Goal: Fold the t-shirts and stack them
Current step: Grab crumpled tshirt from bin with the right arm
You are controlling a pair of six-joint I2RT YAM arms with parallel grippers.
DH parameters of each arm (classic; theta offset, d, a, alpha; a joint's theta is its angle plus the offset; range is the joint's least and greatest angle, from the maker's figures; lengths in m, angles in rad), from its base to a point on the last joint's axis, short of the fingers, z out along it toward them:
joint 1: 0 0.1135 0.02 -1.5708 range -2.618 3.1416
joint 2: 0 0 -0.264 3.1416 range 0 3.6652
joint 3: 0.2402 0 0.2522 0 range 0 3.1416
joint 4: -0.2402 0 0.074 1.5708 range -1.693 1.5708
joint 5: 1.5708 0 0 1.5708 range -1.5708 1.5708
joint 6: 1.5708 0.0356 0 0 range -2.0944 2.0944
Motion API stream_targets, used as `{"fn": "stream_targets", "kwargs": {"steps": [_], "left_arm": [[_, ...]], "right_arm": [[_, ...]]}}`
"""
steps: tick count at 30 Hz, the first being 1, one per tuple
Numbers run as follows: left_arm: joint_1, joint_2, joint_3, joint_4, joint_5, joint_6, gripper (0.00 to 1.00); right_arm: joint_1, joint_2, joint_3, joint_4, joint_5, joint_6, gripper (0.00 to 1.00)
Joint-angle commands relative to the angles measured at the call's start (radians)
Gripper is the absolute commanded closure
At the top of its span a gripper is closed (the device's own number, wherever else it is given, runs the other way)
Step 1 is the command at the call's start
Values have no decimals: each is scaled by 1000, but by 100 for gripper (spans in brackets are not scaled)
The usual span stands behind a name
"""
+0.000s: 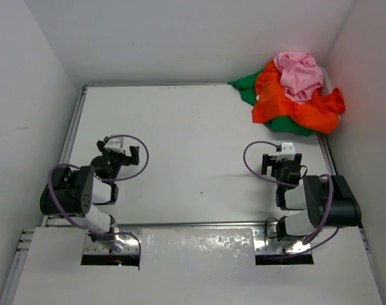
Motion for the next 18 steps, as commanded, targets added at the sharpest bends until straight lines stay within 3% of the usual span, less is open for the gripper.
{"fn": "stream_targets", "kwargs": {"steps": [1,2,6,7,8,9,10,11,12,13,14,15,16,17,18], "left_arm": [[-4,-1,12,125,3,-8,0],[-6,-1,14,121,3,-8,0],[0,-33,20,89,4,-22,0],[14,-68,126,-15,59,-58,0],[72,-90,233,-403,122,-74,0],[86,-73,391,-691,135,-72,0],[80,-37,696,-909,86,4,1],[81,28,806,-1186,81,38,4],[81,46,898,-1277,60,59,6],[80,59,1016,-1354,-3,81,8],[75,65,1056,-1446,-29,95,9],[69,65,1127,-1489,-47,113,9],[56,65,1155,-1523,-76,147,10],[46,59,1179,-1584,-90,162,10],[32,54,1220,-1614,-107,181,11]], "right_arm": [[2,-23,14,37,-22,3,1],[2,-50,34,6,-39,-9,1],[0,-233,206,-438,-125,6,1],[0,-260,247,-487,-148,30,1],[0,-302,354,-558,-150,79,1],[0,-308,419,-698,-150,102,1],[0,-300,582,-759,-180,104,1],[0,-246,685,-840,-200,78,2],[0,-200,791,-1011,-222,67,7],[0,-143,1030,-1101,-252,61,17],[0,-82,1160,-1205,-260,52,49],[0,50,1271,-1350,-259,57,66],[0,113,1479,-1403,-241,72,77],[-3,173,1573,-1477,-181,115,86],[-6,289,1652,-1499,-152,135,86]]}}
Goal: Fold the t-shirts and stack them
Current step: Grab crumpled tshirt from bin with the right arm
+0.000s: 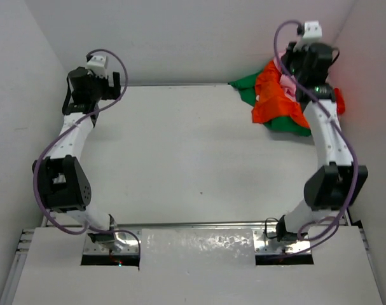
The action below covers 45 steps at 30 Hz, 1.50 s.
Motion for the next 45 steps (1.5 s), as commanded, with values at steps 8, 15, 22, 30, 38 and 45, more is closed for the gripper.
{"fn": "stream_targets", "kwargs": {"steps": [8,15,22,30,38,45], "left_arm": [[-203,-45,154,-546,-93,217,10],[-214,94,274,-627,-42,203,12],[-214,172,277,-655,-114,236,12],[-212,148,240,-680,-65,235,12],[-214,162,230,-684,-89,258,12],[-212,162,223,-681,-88,261,12]], "right_arm": [[-66,636,748,-246,281,206,10],[-121,860,785,3,274,314,19],[-136,993,811,124,243,408,40],[-164,935,704,264,270,468,31],[-181,1053,843,287,234,491,75],[-181,1007,802,319,194,430,100]]}}
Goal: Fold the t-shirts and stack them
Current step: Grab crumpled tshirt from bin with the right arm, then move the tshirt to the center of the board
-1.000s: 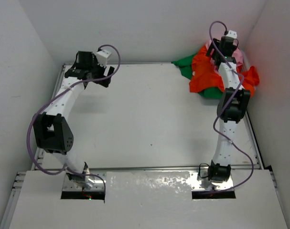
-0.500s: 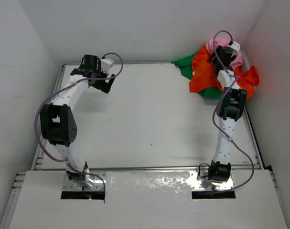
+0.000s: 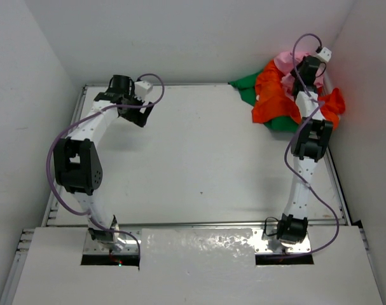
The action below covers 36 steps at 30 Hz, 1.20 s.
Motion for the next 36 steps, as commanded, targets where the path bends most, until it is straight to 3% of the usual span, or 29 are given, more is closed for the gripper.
{"fn": "stream_targets", "kwargs": {"steps": [1,5,14,18,22,30,36], "left_arm": [[6,-35,-10,15,1,8,12],[6,-51,-19,21,3,-1,12],[4,-138,-28,91,1,-106,12],[6,-204,-28,114,-31,-160,12],[17,-278,-38,133,-60,-214,11],[84,-411,-7,163,-88,-242,8],[92,-425,24,163,-143,-209,6]], "right_arm": [[3,-43,6,74,-57,-41,100],[12,-161,-72,103,-92,-58,100],[135,-779,-576,275,-163,-205,100],[235,-1046,-721,338,-341,-285,100],[308,-1254,-758,339,-544,-241,100],[380,-1350,-838,393,-597,17,100],[523,-1191,-849,410,-554,142,100]]}}
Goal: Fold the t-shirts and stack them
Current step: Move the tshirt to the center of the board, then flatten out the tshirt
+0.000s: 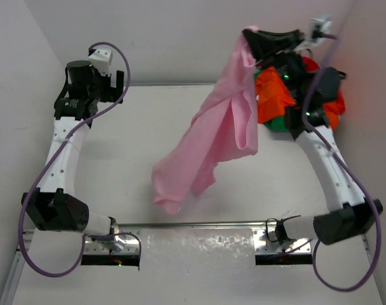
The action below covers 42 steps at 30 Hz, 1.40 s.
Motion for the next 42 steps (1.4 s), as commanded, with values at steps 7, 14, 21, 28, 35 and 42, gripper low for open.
{"fn": "stream_targets", "kwargs": {"steps": [7,14,21,28,35,42], "left_arm": [[30,-10,-7,44,-27,10,6],[9,48,-131,32,77,96,12],[-121,227,-146,-26,188,95,22],[-121,532,85,-12,220,-31,22],[7,576,187,-26,241,-174,22],[86,427,27,43,145,-119,22]], "right_arm": [[144,618,339,-289,78,37,93],[216,1078,897,-884,119,-144,1],[208,589,302,-959,371,-375,3],[407,361,-224,-871,363,-535,87],[715,623,-24,-913,391,-584,20],[763,832,41,-969,398,-560,37]]}}
